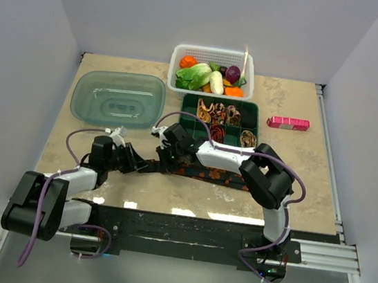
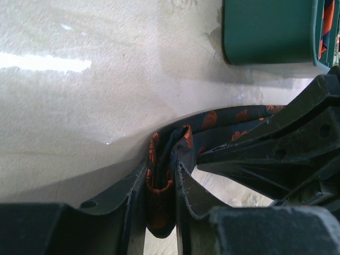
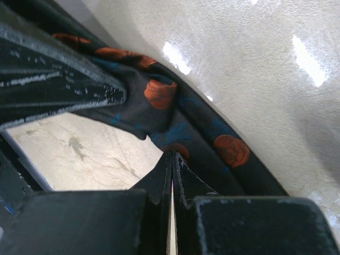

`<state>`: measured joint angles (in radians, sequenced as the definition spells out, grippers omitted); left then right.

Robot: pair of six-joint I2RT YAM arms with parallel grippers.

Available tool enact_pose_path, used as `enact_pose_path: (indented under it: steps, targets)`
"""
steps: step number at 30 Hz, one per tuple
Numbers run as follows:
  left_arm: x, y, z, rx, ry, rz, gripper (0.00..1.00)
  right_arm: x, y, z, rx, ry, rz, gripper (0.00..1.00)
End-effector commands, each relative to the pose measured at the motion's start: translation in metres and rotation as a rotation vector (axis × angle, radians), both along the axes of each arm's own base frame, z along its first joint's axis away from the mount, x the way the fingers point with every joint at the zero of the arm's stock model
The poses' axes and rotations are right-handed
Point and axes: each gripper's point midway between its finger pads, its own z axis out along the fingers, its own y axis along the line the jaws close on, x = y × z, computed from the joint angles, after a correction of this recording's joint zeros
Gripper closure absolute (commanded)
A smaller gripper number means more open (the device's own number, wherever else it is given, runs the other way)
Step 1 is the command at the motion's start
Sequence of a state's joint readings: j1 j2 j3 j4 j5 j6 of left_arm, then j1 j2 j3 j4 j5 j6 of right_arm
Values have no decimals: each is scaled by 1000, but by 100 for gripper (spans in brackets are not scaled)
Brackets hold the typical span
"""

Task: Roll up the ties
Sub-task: Roll the tie at the center of the board.

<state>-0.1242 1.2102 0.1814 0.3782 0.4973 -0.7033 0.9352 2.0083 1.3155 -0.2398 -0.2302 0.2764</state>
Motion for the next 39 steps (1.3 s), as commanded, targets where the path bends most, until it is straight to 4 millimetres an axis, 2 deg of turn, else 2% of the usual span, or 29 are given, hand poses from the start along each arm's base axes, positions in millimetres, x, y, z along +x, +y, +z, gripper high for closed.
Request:
enact_pose_path:
  steps: [1,6,13,21,22,24,26,27,32,37,39]
  targets:
    - [12,-2,12,37,-33,-60,78,1,6,39,89,-60,55,100]
    - [19,0,18,83,-35,-94,89,10,15,54,122,-102,56,100]
    - [23,0,22,92,-14,-99,100,21,25,56,140,-129,41,100]
    - [25,2,24,115,26,-108,100,41,32,55,123,-172,-10,100]
    - [25,2,23,118,34,-106,100,41,33,49,113,-164,-11,100]
    - [25,2,24,122,39,-110,100,43,39,48,123,-160,-10,100]
    - [28,3,26,134,34,-106,100,43,42,39,119,-143,-7,100]
    - [23,4,25,142,55,-104,100,44,44,41,125,-139,-7,100]
    - [27,6,32,197,48,-95,100,45,47,34,120,-126,-13,100]
    - [30,3,34,289,81,-107,100,43,54,41,167,-113,-13,100]
    - [28,6,29,343,113,-109,100,43,58,41,184,-104,-18,100]
